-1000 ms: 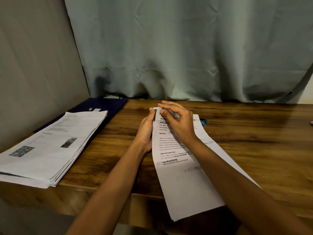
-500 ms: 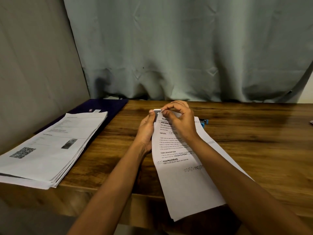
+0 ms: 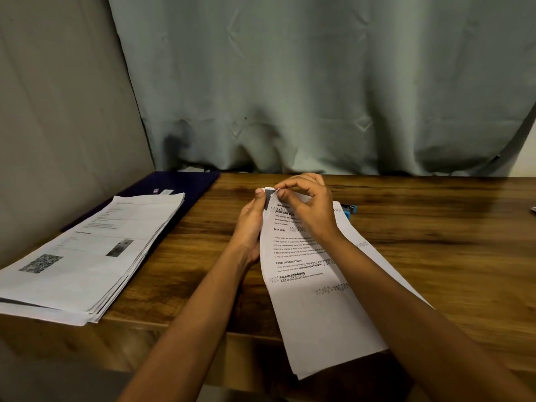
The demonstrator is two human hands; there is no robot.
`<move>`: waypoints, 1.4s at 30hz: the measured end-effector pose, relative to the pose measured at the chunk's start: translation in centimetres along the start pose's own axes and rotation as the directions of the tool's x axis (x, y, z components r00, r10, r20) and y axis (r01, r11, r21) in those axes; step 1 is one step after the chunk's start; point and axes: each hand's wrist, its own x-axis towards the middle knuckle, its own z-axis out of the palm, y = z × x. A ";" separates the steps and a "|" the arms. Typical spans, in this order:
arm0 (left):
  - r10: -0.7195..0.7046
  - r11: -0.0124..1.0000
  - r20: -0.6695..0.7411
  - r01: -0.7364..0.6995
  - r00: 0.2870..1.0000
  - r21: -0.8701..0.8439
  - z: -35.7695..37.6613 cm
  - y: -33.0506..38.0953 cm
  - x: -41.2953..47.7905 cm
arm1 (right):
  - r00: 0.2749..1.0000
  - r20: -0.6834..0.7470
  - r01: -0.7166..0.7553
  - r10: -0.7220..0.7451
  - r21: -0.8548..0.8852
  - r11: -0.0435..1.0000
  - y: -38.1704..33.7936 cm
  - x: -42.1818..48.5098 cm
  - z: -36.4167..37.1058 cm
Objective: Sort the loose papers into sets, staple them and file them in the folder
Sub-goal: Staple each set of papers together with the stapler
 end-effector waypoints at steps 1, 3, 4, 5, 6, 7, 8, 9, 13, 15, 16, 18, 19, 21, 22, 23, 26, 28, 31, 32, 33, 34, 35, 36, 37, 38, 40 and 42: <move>-0.004 1.000 0.004 0.004 1.000 -0.002 0.0 0.0 0.0 | 1.000 -0.010 0.002 -0.002 -0.006 1.000 0.0 0.0 0.0; -0.005 1.000 0.011 0.005 1.000 -0.003 0.1 0.1 -0.1 | 1.000 -0.025 -0.001 0.000 -0.014 1.000 0.0 0.1 0.2; -0.002 1.000 0.015 0.002 1.000 0.001 0.1 0.1 -0.1 | 1.000 -0.029 -0.003 0.003 -0.015 1.000 0.0 0.1 0.2; 0.003 1.000 0.019 -0.003 1.000 0.009 0.1 0.1 -0.1 | 0.999 -0.032 -0.004 0.003 -0.016 1.000 -0.1 0.1 0.2; 0.008 1.000 0.024 -0.008 1.000 0.017 0.1 0.1 -0.1 | 0.999 -0.036 -0.004 0.003 -0.016 1.000 -0.1 0.1 0.3; 0.010 1.000 0.029 -0.011 1.000 0.026 0.1 0.1 -0.1 | 0.999 -0.040 -0.007 0.006 -0.016 1.000 -0.1 0.0 0.3; 0.009 0.999 0.033 -0.010 0.999 0.035 0.1 0.1 -0.2 | 0.999 -0.045 -0.012 0.011 -0.017 1.000 -0.1 0.0 0.3; 0.009 0.999 0.039 -0.011 0.999 0.042 0.1 0.1 -0.2 | 0.999 -0.050 -0.018 0.017 -0.019 1.000 -0.1 0.0 0.3; 0.018 0.998 0.057 -0.021 0.998 0.058 0.0 0.0 -0.2 | 0.998 -0.054 -0.018 0.016 -0.041 0.999 0.0 0.0 0.4; 0.023 0.998 0.063 -0.026 0.998 0.059 -0.1 0.0 -0.1 | 0.999 -0.050 -0.009 0.007 -0.049 0.999 0.0 0.0 0.3; 0.023 0.998 0.064 -0.027 0.998 0.056 0.0 0.0 -0.1 | 0.999 -0.048 -0.005 0.002 -0.052 0.999 -0.1 0.0 0.3; 0.026 0.999 0.062 -0.029 0.998 0.042 0.1 -0.1 -0.1 | 0.999 -0.041 0.000 -0.002 -0.056 0.998 -0.1 0.1 0.2; 0.028 0.999 0.057 -0.030 0.998 0.036 0.1 -0.1 -0.1 | 0.999 -0.039 -0.001 -0.001 -0.057 0.998 -0.1 0.1 0.2; 0.021 0.999 0.041 -0.023 0.999 0.028 0.1 -0.1 0.0 | 0.999 -0.041 -0.003 0.001 -0.056 0.998 -0.1 0.1 0.3; 0.016 1.000 0.034 -0.017 0.999 0.020 0.1 -0.1 0.0 | 0.999 -0.043 -0.001 -0.002 -0.061 0.998 -0.1 0.1 0.3; 0.009 1.000 0.028 -0.009 1.000 0.011 0.1 -0.1 0.1 | 0.999 -0.042 0.004 -0.007 -0.068 0.998 0.0 0.1 0.3; -0.032 0.999 0.004 0.032 0.999 -0.033 0.1 -0.1 0.2 | 0.999 -0.043 0.012 -0.015 -0.066 0.998 0.0 0.2 0.2; -0.070 0.996 0.000 0.070 0.998 -0.062 0.1 -0.1 0.3 | 0.999 -0.050 0.015 -0.017 -0.053 0.998 -0.1 0.2 0.2; -0.108 0.989 0.011 0.108 0.994 -0.099 0.0 -0.1 0.2 | 0.999 -0.038 0.021 -0.023 -0.050 0.999 -0.4 0.1 0.5; -0.108 0.989 0.009 0.108 0.994 -0.101 0.0 -0.1 0.2 | 0.999 -0.036 0.024 -0.026 -0.048 0.999 -0.5 0.1 0.6; -0.101 0.990 0.010 0.102 0.995 -0.099 -0.1 -0.2 0.2 | 0.999 -0.039 0.030 -0.032 -0.047 0.998 -0.6 0.1 0.7; -0.090 0.991 0.013 0.091 0.996 -0.093 -0.1 -0.3 0.2 | 0.998 -0.045 0.037 -0.039 -0.047 0.998 -0.6 0.2 0.7; -0.076 0.994 0.017 0.077 0.997 -0.079 -0.2 -0.4 0.2 | 0.998 -0.051 0.043 -0.045 -0.048 0.998 -0.7 0.2 0.7; -0.065 0.996 0.020 0.066 0.998 -0.064 -0.2 -0.4 0.2 | 0.997 -0.055 0.048 -0.051 -0.050 0.998 -0.8 0.2 0.7; -0.060 0.997 0.030 0.061 0.998 -0.054 -0.2 -0.4 0.3 | 0.997 -0.057 0.053 -0.056 -0.051 0.997 -0.9 0.2 0.8; -0.060 0.997 0.035 0.061 0.998 -0.047 -0.2 -0.4 0.3 | 0.997 -0.058 0.054 -0.057 -0.051 0.997 -0.9 0.2 0.8; -0.055 0.998 0.041 0.056 0.998 -0.026 -0.2 -0.3 0.3 | 0.997 -0.057 0.046 -0.048 -0.048 0.998 -0.9 0.1 0.9; -0.048 0.999 0.050 0.048 0.998 -0.016 -0.1 -0.3 0.3 | 0.998 -0.056 0.036 -0.038 -0.041 0.998 -0.8 0.2 0.9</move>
